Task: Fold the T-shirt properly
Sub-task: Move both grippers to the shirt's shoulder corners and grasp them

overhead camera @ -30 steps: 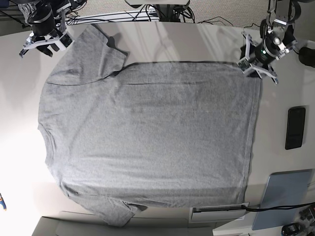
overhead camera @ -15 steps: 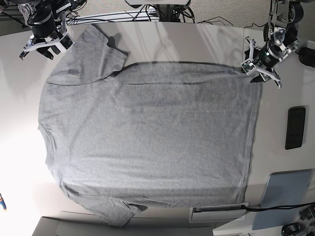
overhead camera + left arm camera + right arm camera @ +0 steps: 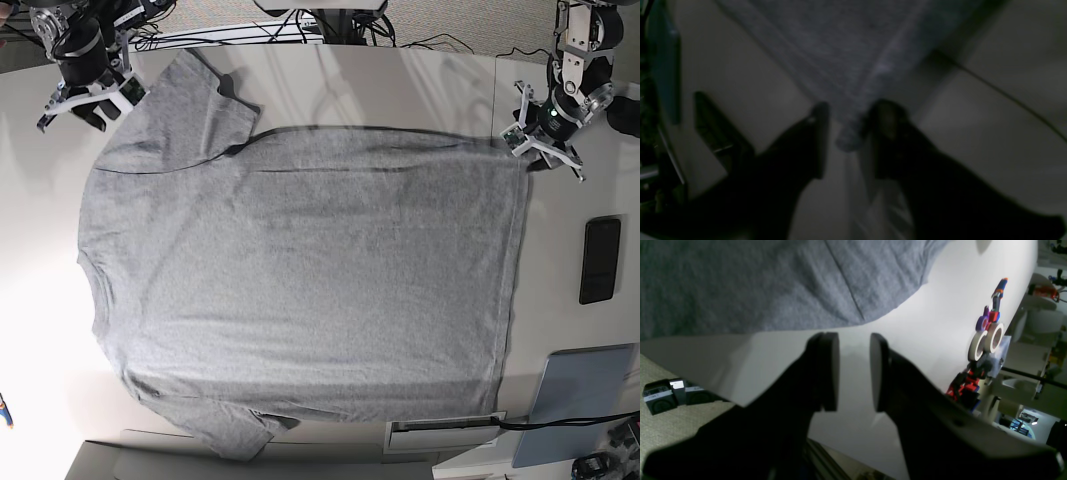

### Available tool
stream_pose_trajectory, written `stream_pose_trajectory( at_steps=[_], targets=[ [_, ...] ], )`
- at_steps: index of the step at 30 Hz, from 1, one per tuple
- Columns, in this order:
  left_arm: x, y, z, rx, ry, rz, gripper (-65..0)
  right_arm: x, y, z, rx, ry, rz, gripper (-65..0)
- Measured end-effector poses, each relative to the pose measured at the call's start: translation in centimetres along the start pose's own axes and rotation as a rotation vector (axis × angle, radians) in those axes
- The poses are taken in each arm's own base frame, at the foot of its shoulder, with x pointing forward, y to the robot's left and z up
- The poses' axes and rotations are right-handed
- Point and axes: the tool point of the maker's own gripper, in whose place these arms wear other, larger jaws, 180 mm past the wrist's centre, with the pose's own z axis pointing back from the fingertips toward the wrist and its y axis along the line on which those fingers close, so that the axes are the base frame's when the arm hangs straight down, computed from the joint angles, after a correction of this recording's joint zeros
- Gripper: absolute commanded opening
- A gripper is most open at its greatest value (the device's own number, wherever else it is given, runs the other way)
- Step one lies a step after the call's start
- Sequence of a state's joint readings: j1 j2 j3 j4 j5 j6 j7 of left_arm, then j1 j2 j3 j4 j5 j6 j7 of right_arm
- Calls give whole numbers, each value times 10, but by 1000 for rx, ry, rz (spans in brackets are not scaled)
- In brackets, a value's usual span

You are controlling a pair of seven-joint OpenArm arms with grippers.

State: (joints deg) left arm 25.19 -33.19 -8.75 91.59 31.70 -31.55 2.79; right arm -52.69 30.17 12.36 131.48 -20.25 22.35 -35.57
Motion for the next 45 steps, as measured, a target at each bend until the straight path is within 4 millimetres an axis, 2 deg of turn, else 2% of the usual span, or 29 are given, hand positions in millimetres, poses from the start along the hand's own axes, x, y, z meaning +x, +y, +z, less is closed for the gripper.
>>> stream_pose_trajectory(
  at_steps=[3, 5, 10, 17, 22, 28, 30, 32, 34, 39, 41, 45],
  targets=[
    [0, -8, 0, -38, 2, -3, -650, 3, 6, -1, 38, -24, 3, -489],
    [0, -7, 0, -38, 1, -4, -650, 1, 13, -5, 89, -37, 43, -489],
    [2, -9, 0, -48, -11, 26, -650, -29, 28, -27, 181, 20, 99, -489],
    [6, -14, -4, -35, -11, 65, -650, -44, 37, -43, 268, 36, 255, -489],
    [9, -15, -5, -25, -19, 77, -650, -34, 61, -55, 320, 11, 341, -489],
    [9, -15, -5, -23, -18, 78, -650, -17, 71, -62, 359, -26, 341, -484],
    [9, -15, -5, -23, -18, 78, -650, -15, 75, -62, 366, -31, 349, -422],
    [9, -15, -5, -23, -17, 78, -650, -17, 75, -61, 368, -18, 354, -359],
    [9, -15, -5, -23, -18, 78, -650, -20, 73, -62, 362, -2, 359, -333],
    [9, -15, -5, -23, -18, 78, -650, -19, 73, -62, 367, -6, 363, -333],
    [9, -15, -5, -23, -18, 78, -650, -20, 79, -62, 397, -21, 368, -334],
    [9, -15, -5, -23, -17, 78, -650, -26, 71, -75, 358, -8, 371, -334]
  ],
)
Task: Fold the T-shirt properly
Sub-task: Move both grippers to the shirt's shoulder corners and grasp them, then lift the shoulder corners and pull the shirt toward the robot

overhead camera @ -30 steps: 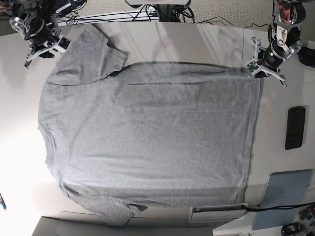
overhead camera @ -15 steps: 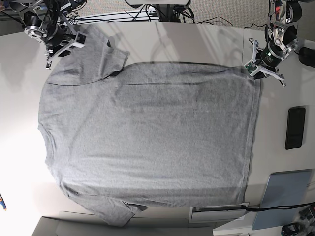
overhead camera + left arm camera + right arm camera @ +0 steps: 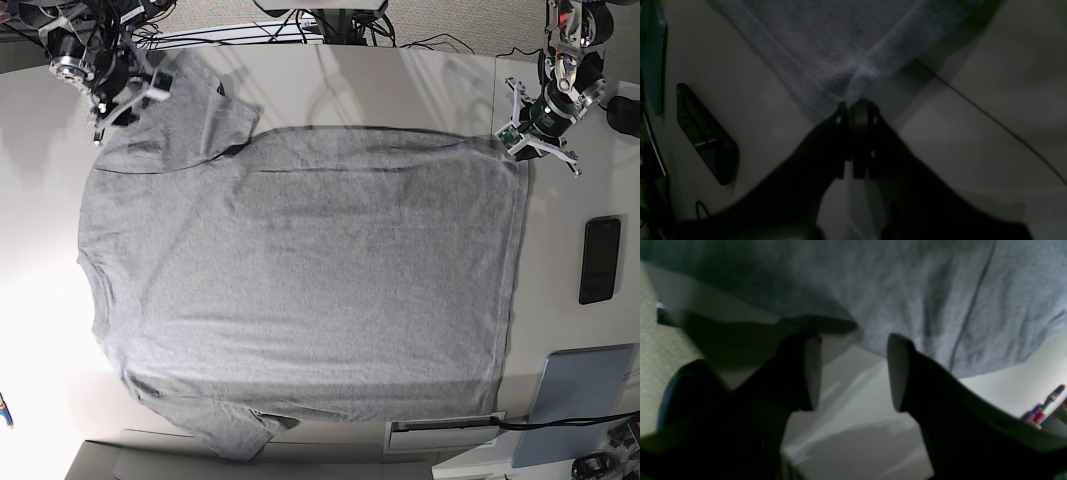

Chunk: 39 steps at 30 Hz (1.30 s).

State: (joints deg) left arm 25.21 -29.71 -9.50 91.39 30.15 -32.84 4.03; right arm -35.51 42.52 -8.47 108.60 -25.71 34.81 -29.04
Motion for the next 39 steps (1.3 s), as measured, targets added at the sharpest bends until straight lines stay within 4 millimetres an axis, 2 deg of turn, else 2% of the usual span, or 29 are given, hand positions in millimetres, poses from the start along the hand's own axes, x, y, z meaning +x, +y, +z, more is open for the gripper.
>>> stream_pose_trajectory(
  at_steps=[3, 9, 13, 19, 26, 32, 39],
  targets=[
    [0, 0, 0, 1, 2, 1, -650, -1, -9, -6, -23, 12, 9, -334],
    [0, 0, 0, 0, 3, 2, -650, 12, -20, -17, -68, 30, 91, -334],
    [-1, 1, 0, 0, 3, 0, -650, 18, -29, -24, -101, 26, 71, -338],
    [-1, 1, 0, 0, 2, 1, -650, 21, -35, -31, -121, 19, 32, -427],
    [-1, 4, 0, 19, 3, 2, -650, 21, -27, -33, -95, 17, 20, -650],
    [-1, 6, 3, 41, -20, 75, -650, 16, -32, -29, -152, 69, -44, -650],
    [-8, -22, 29, -61, -43, 111, -650, 8, -9, -3, -113, 113, -2, -650]
  ],
)
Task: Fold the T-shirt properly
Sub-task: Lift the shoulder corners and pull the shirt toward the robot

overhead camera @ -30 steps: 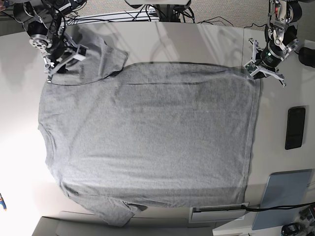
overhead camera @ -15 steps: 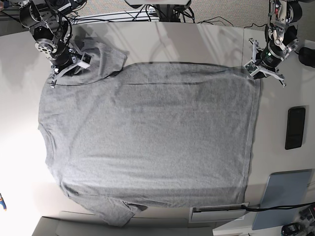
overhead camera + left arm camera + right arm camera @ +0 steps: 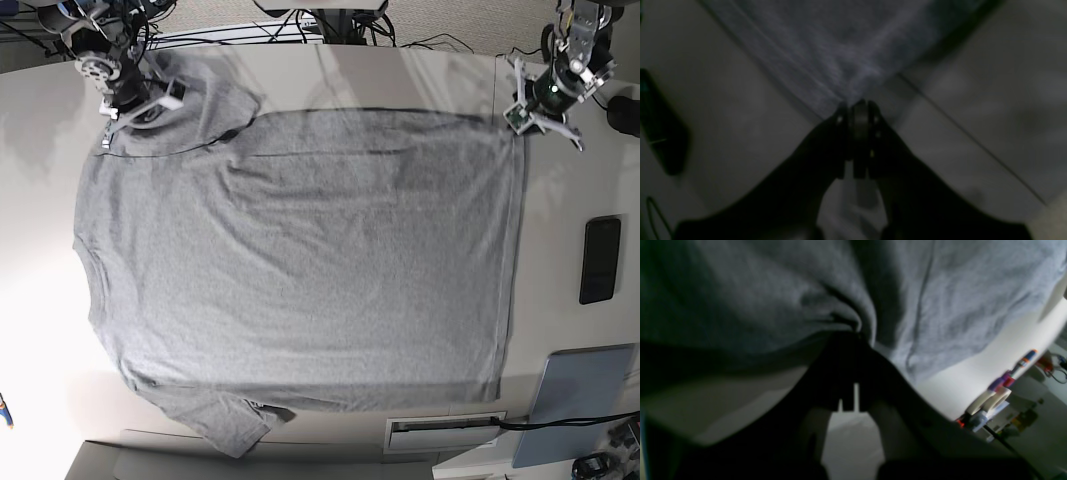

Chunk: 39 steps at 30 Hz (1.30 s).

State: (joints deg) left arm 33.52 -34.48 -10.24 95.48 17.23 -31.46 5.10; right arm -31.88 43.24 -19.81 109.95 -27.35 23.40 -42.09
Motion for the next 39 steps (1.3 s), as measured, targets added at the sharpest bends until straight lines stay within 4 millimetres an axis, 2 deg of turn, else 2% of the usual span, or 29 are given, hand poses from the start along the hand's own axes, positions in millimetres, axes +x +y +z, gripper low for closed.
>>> stream_pose_trajectory(
  at_steps=[3, 7, 11, 16, 21, 26, 35, 39],
  targets=[
    [-7, -12, 14, -31, 17, 22, -650, 0, 1, 12, -23, 1, 1, -650],
    [-20, -25, 32, -77, 46, 80, -650, -2, 18, 25, -4, 13, 10, -650],
    [-34, -34, 48, -114, 83, 114, -650, 1, 24, 40, -32, 12, 31, -650],
    [-38, -34, 57, -109, 98, 116, -650, 3, 35, 59, -37, 12, 52, -650],
    [-38, -30, 57, -88, 96, 116, -650, -2, 41, 66, -45, 34, 63, -650],
    [-27, -15, 56, -26, 70, 112, -650, -6, 17, 68, -173, 58, 64, -650],
    [19, 27, 46, 60, -102, 218, -650, -28, -37, 63, -308, 103, -76, -650],
    [26, 60, 43, 170, -118, 300, -650, -20, -64, 59, -345, 31, -156, -650]
  ],
)
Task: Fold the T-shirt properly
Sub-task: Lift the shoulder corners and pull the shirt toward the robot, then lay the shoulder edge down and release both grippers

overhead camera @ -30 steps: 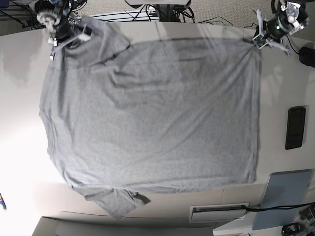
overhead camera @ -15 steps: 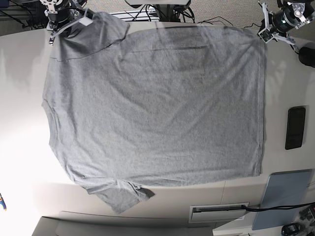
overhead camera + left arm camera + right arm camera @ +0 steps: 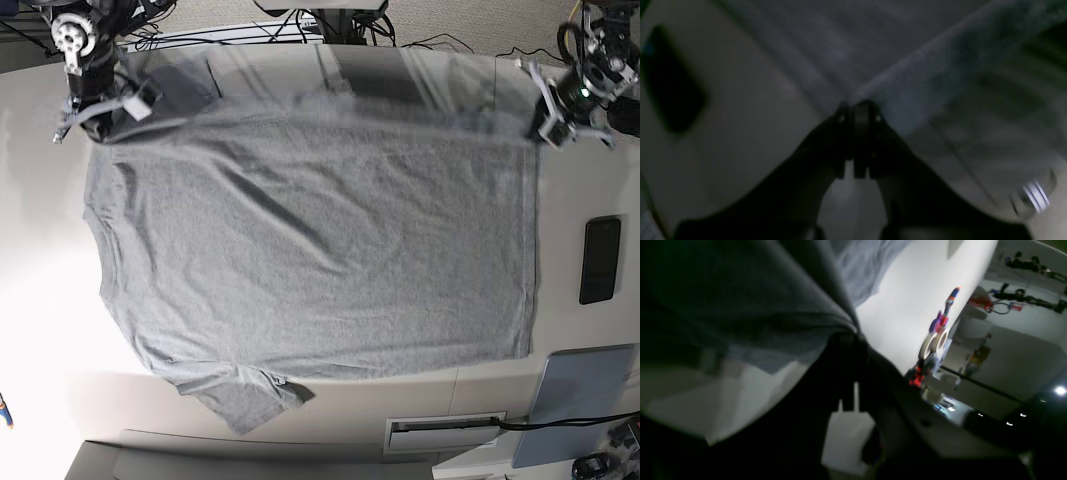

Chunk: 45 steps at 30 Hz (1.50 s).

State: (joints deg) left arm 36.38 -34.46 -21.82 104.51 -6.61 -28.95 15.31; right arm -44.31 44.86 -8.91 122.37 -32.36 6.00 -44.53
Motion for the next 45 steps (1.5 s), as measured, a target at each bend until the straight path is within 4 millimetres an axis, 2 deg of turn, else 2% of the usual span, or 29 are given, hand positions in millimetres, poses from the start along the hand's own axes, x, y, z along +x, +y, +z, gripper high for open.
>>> stream_pose_trajectory(
  at_steps=[4, 6, 9, 18, 23, 31, 39, 45],
  targets=[
    [10, 11, -6, 27, -22, 11, -650, 19, -27, -13, -58, -70, -68, -650],
    [13, 12, -9, 33, -31, 20, -650, 20, -39, -21, -82, -73, -99, -650],
    [18, 16, -14, 52, -49, 44, -650, 20, -46, -35, -95, -63, -112, -650],
    [50, 29, -26, 89, -138, 66, -650, 45, -56, -69, -120, -91, -133, -650],
    [51, 38, -33, 103, -140, 80, -650, 61, -68, -84, -144, -110, -149, -650],
    [46, 57, -47, 129, -130, 122, -650, 72, -85, -94, -177, -125, -153, -650],
    [56, 66, -50, 146, -151, 120, -650, 81, -110, -96, -227, -154, -172, -650],
    [58, 67, -50, 148, -155, 119, -650, 85, -108, -96, -206, -175, -199, -650]
  ],
)
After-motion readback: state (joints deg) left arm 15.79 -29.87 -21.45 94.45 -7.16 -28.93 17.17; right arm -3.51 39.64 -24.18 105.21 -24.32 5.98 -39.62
